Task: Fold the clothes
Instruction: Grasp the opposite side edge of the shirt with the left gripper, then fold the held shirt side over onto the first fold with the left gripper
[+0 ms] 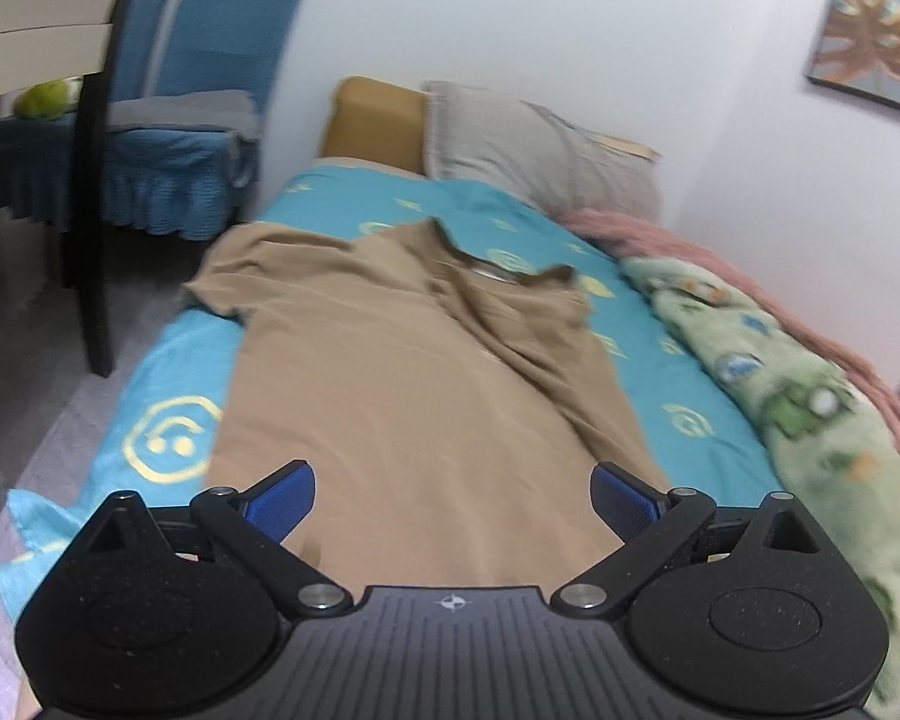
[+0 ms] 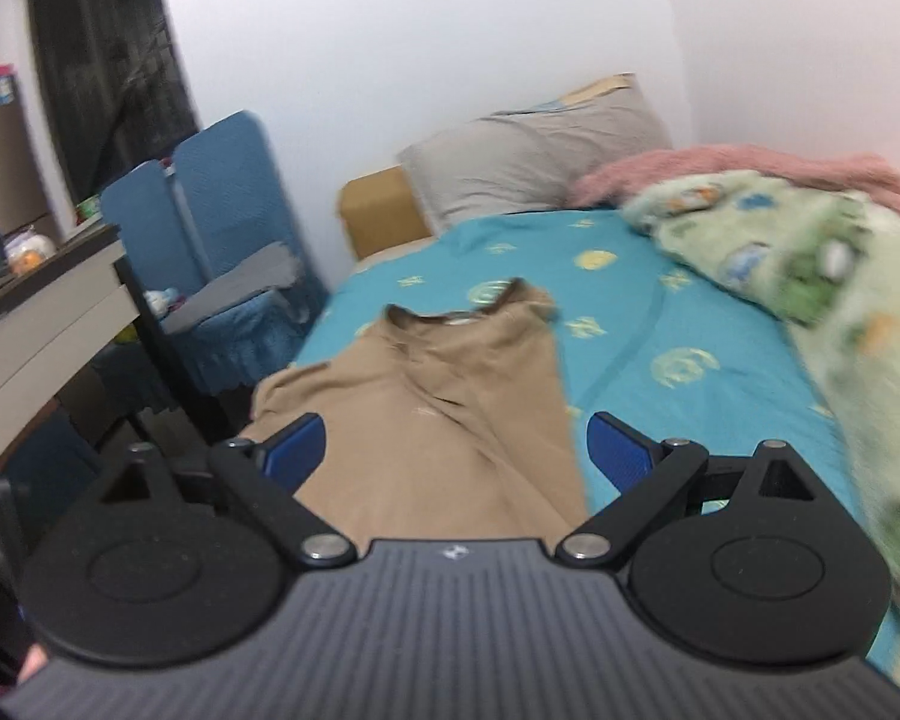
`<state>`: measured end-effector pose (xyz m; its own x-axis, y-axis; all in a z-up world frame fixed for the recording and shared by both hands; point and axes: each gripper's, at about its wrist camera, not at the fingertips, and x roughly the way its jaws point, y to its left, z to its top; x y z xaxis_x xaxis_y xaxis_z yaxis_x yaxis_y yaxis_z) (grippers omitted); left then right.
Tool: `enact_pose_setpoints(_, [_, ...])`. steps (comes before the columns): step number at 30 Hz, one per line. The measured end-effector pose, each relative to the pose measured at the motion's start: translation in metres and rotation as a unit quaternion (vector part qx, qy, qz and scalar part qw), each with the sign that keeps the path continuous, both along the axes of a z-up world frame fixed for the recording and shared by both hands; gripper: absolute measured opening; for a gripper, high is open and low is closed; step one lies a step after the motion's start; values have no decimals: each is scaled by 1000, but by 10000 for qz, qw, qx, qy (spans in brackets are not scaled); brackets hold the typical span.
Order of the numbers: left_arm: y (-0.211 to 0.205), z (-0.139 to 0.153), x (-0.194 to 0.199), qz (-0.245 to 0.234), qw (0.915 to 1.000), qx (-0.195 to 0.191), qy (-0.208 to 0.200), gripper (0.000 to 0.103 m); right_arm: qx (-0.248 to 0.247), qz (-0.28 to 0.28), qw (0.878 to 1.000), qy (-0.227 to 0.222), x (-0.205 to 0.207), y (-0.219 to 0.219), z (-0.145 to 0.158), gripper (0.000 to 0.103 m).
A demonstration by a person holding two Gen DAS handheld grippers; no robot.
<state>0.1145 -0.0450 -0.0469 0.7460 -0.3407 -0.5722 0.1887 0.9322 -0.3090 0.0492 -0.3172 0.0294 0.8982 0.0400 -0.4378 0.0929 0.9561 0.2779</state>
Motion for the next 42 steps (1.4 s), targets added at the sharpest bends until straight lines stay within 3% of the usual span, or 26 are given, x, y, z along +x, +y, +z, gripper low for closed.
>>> enact_pose_setpoints(7, [-62, 0, -21, -839, 9956, -54, 403, 90, 93, -1211, 9901, -700, -46, -55, 9, 95])
enact_pose_setpoints(12, [-136, -9, -37, -1411, 9872, 354, 652, 81, 43, -2160, 9725, -875, -62, -92, 3, 95])
enact_pose_setpoints(16, [-194, -20, -49, -1792, 9790, 398, 886, 75, 112, -2484, 9648, -857, -68, -109, -3, 95])
enact_pose_setpoints(19, [-233, -29, -69, -1969, 9750, 704, 746, 72, 219, -2620, 9612, -835, -71, -114, -8, 95])
enact_pose_setpoints(22, [-258, -44, -84, -2354, 9652, 846, 763, 65, 229, -2659, 9603, -814, -72, -116, -12, 95])
enact_pose_setpoints(24, [-270, -56, -88, -2450, 9604, 1002, 873, 55, 270, -2663, 9603, -790, -72, -119, -15, 95])
enact_pose_setpoints(26, [-274, -66, -88, -2492, 9575, 1035, 1021, 44, 355, -2675, 9600, -747, -70, -123, -18, 95])
enact_pose_setpoints(28, [-276, -75, -86, -2498, 9549, 1068, 1195, 26, 404, -2706, 9592, -709, -70, -125, -20, 95])
enact_pose_setpoints(29, [-276, -78, -84, -2464, 9549, 1091, 1251, 9, 427, -2721, 9588, -691, -70, -126, -21, 95])
enact_pose_setpoints(30, [-273, -79, -84, -2440, 9552, 1087, 1277, 5, 444, -2728, 9586, -682, -70, -127, -22, 95])
enact_pose_setpoints(34, [-261, -71, -82, -2332, 9601, 870, 1277, 3, 505, -2736, 9582, -672, -71, -128, -23, 95])
enact_pose_setpoints(38, [-227, -47, -80, -2159, 9663, 65, 1400, 2, 464, -2729, 9587, -651, -70, -125, -22, 95])
enact_pose_setpoints(42, [-166, -15, -86, -1820, 9726, -698, 1264, 2, 324, -2605, 9632, -579, -66, -117, -21, 95])
